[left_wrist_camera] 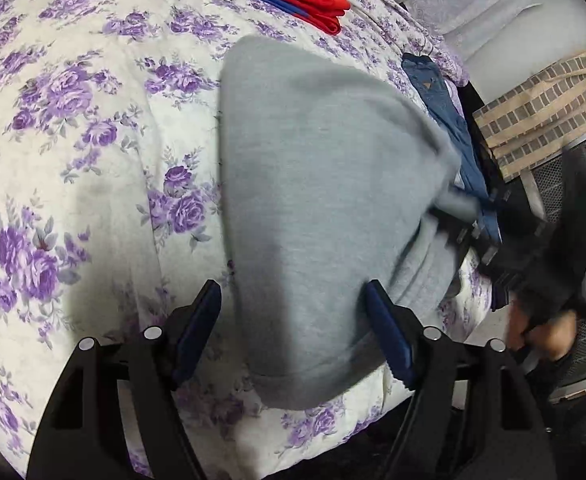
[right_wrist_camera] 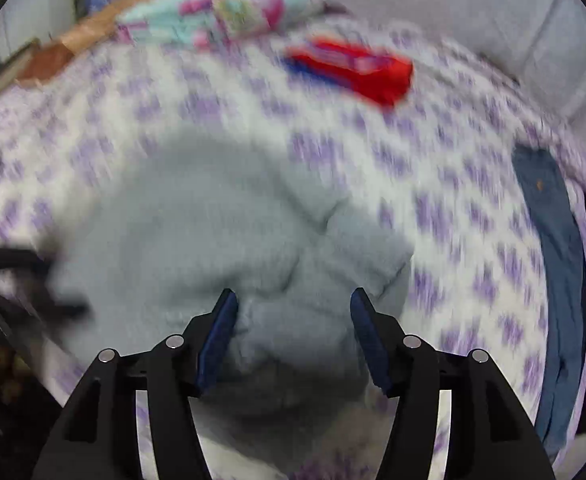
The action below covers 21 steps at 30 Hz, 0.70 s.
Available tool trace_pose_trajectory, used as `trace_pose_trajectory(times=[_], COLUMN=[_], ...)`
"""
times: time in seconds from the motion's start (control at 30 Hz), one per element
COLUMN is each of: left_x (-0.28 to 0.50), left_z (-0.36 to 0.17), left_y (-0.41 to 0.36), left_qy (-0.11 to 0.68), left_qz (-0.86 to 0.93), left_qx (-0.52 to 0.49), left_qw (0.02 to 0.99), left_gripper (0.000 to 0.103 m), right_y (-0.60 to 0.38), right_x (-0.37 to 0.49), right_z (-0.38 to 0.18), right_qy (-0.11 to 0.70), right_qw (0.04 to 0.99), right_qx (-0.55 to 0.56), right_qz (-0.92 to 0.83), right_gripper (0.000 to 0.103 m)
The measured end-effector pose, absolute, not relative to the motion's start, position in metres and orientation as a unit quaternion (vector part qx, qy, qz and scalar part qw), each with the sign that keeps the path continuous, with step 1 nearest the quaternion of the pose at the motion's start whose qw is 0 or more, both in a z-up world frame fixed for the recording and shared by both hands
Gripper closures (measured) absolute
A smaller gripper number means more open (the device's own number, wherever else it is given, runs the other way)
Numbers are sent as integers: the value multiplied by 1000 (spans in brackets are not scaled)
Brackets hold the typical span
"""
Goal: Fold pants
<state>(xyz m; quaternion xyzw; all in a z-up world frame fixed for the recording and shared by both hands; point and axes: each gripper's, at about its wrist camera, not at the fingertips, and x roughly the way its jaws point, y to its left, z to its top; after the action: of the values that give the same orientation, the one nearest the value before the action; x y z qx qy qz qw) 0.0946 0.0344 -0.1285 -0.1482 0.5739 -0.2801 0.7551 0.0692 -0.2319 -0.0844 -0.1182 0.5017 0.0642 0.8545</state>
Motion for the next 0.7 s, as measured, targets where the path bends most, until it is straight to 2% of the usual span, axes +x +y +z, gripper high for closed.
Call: trace_pose_trajectory(times=[0.03,0.27,0.33,0.37,0.47,0.6,0.7], left_x=[94,111,124,129,142,137,133], left_z=[-127,-126,-131,-135,-149,-144,-141], left_y=[36,27,22,21,7,-4,-7], left_qy=[572,571,579,583,595,584,582], left_qz=[-279,-275,-291,-302,-330,-334,-330], left_qx=[-145,-124,-137,-149,-168,-152,-142], left_qw=[758,764,749,739,713,724,730], left_gripper=[30,30,29,29,29,29,29], right_y=[-242,-281,-291,-294,-308,-330,-328], right_x=[62,59,55,53,49,46,51], right_z=[-87,-84,-76,-75,-82,-95,-93], right_qy=[494,487,476,477,494,503,495], right_qw=[862,864,867,866,853,810,813], right_qx=[-89,73,103,110,150,281,289], right_qz=[64,111,108,97,80,113,99], right_gripper=[33,28,14,11,11,10,8])
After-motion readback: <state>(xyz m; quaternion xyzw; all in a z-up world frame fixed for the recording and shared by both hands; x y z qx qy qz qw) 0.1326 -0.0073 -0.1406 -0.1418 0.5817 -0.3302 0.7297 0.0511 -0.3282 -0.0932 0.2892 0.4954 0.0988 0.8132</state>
